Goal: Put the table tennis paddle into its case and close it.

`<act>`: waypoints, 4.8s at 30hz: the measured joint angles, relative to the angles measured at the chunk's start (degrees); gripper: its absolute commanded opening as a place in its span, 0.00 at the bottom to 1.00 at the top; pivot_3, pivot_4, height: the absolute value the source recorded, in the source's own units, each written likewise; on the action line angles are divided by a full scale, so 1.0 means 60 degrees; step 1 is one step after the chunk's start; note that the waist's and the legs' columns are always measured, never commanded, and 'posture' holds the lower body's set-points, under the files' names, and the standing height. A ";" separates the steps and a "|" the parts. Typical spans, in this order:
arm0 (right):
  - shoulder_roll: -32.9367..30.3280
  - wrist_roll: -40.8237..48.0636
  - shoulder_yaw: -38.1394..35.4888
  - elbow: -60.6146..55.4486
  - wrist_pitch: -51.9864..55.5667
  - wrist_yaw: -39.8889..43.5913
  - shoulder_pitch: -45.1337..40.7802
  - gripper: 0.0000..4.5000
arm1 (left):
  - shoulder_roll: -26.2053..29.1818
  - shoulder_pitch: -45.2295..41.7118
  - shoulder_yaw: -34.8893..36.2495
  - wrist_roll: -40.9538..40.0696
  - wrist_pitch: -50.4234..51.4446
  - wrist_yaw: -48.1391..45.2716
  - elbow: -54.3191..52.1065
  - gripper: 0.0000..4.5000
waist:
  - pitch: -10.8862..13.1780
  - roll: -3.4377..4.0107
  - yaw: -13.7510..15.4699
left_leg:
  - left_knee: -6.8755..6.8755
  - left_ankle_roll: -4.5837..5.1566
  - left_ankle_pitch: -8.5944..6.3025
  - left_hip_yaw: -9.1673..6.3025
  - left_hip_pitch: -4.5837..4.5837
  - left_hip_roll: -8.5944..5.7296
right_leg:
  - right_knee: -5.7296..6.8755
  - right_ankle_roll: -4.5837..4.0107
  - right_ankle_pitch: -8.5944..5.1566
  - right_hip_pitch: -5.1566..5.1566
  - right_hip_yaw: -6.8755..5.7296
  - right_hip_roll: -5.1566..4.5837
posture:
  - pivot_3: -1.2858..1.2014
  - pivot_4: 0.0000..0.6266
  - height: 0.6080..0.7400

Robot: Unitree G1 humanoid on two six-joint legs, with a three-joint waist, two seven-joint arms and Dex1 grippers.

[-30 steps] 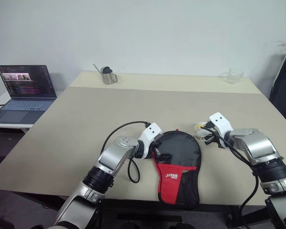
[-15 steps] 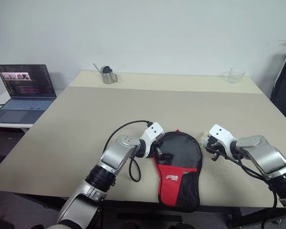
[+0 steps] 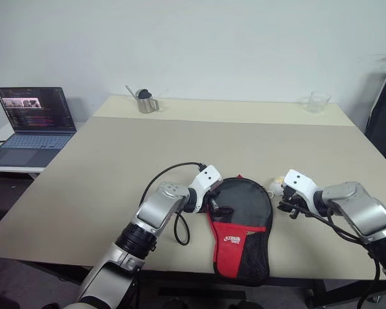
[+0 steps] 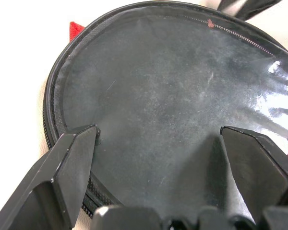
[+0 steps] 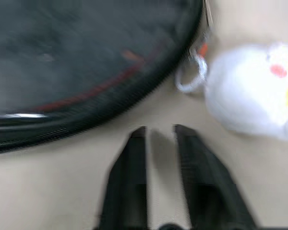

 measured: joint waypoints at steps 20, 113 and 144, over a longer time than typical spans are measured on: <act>0.0182 -0.2931 0.2225 0.3093 -0.5797 0.1328 -0.2488 0.99 | -0.0140 -0.0172 -0.0001 0.0150 -0.0060 -0.0104 0.0254 1.00 | -0.0003 -0.0001 -0.0034 | 0.0000 0.0002 0.0001 -0.0005 0.0002 -0.0085 | 0.0003 0.0014 0.0000 0.0002 -0.0001 -0.0025 | 0.52 0.24 1.00; -0.1949 -0.4975 0.0953 -0.0359 -0.8505 0.3811 0.1432 0.04 | -0.3227 -0.0793 0.0445 0.1308 -0.4792 0.0925 0.5295 1.00 | -0.0170 0.0015 -0.0054 | 0.0008 -0.0028 -0.0013 -0.0018 0.0168 -0.0115 | -0.0022 0.0027 0.0027 0.0117 -0.0047 -0.0107 | 0.52 0.24 1.00; -0.3323 -0.2207 0.0377 -0.4706 -0.8039 0.5017 0.4268 0.03 | -0.3303 -0.1195 0.0359 0.1536 -0.4861 0.0895 0.5813 1.00 | -0.0194 -0.0012 -0.0075 | -0.0007 -0.0028 -0.0070 -0.0076 0.0150 -0.0099 | -0.0134 0.0067 -0.0008 0.0169 -0.0116 -0.0163 | 0.52 0.24 1.00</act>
